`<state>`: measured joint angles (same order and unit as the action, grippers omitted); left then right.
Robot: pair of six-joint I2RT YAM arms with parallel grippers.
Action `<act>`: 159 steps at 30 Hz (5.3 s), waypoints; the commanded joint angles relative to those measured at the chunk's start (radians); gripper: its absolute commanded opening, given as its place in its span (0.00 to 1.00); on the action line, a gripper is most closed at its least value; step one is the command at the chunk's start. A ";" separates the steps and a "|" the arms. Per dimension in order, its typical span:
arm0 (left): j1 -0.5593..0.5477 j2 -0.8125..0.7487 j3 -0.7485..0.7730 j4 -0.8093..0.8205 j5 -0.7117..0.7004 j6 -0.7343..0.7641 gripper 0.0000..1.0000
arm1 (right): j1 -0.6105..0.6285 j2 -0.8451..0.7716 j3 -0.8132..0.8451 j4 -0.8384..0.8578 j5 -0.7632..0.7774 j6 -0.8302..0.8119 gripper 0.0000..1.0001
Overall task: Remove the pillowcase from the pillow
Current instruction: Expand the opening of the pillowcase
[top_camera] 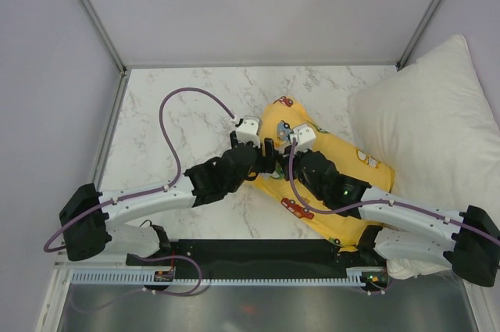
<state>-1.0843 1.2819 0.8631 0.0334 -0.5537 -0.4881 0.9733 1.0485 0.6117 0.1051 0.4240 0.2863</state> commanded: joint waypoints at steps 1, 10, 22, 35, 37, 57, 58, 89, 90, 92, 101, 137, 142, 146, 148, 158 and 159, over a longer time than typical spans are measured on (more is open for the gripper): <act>-0.005 0.008 0.008 0.011 -0.008 0.040 0.76 | 0.004 -0.010 -0.004 -0.031 0.055 0.002 0.00; -0.005 0.120 0.083 -0.217 0.064 0.054 0.71 | 0.004 -0.025 -0.003 -0.033 0.068 0.001 0.00; -0.005 0.062 -0.015 -0.219 0.119 0.072 0.71 | 0.004 -0.033 -0.004 -0.041 0.076 -0.003 0.00; -0.002 0.125 0.048 -0.242 -0.089 0.089 0.29 | 0.008 -0.031 -0.015 -0.053 0.081 0.008 0.00; 0.007 0.129 0.060 -0.263 -0.130 0.085 0.05 | 0.008 -0.041 -0.026 -0.062 0.094 0.010 0.00; 0.296 -0.078 -0.145 -0.247 0.070 0.034 0.02 | 0.008 -0.139 -0.121 -0.168 0.211 0.050 0.00; 0.296 -0.081 -0.148 -0.247 0.075 0.034 0.02 | 0.007 -0.137 -0.119 -0.168 0.213 0.050 0.00; 0.379 0.125 -0.343 0.120 0.413 -0.026 0.09 | -0.002 -0.163 -0.164 0.622 -0.289 0.089 0.00; 0.380 0.132 -0.339 0.103 0.396 -0.027 0.14 | -0.001 -0.163 -0.164 0.627 -0.295 0.091 0.00; 0.382 0.158 -0.320 0.077 0.373 -0.036 0.15 | -0.001 -0.166 -0.162 0.634 -0.298 0.094 0.00; 0.383 0.171 -0.315 0.049 0.353 -0.041 0.02 | -0.001 -0.163 -0.142 0.622 -0.306 0.085 0.00; 0.382 0.108 -0.500 0.338 0.600 -0.106 0.02 | -0.013 0.446 0.269 0.102 -0.202 -0.187 0.83; 0.382 0.088 -0.501 0.333 0.588 -0.107 0.02 | -0.013 0.469 0.226 0.087 -0.145 -0.191 0.84; 0.382 0.065 -0.509 0.329 0.595 -0.101 0.02 | -0.044 0.414 0.166 0.096 -0.140 -0.148 0.84; 0.382 0.060 -0.510 0.330 0.603 -0.098 0.02 | -0.053 0.340 0.142 0.099 -0.125 -0.090 0.84; 0.370 -0.016 -0.545 0.335 0.638 -0.162 0.02 | -0.053 0.192 0.173 0.021 -0.176 -0.062 0.86; 0.363 -0.035 -0.549 0.323 0.620 -0.188 0.02 | -0.054 0.206 0.186 0.004 -0.176 -0.071 0.85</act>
<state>-0.7097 1.2846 0.3534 0.4526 0.0834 -0.6182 0.9150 1.2243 0.7410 0.1852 0.2413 0.2379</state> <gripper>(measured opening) 0.044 0.853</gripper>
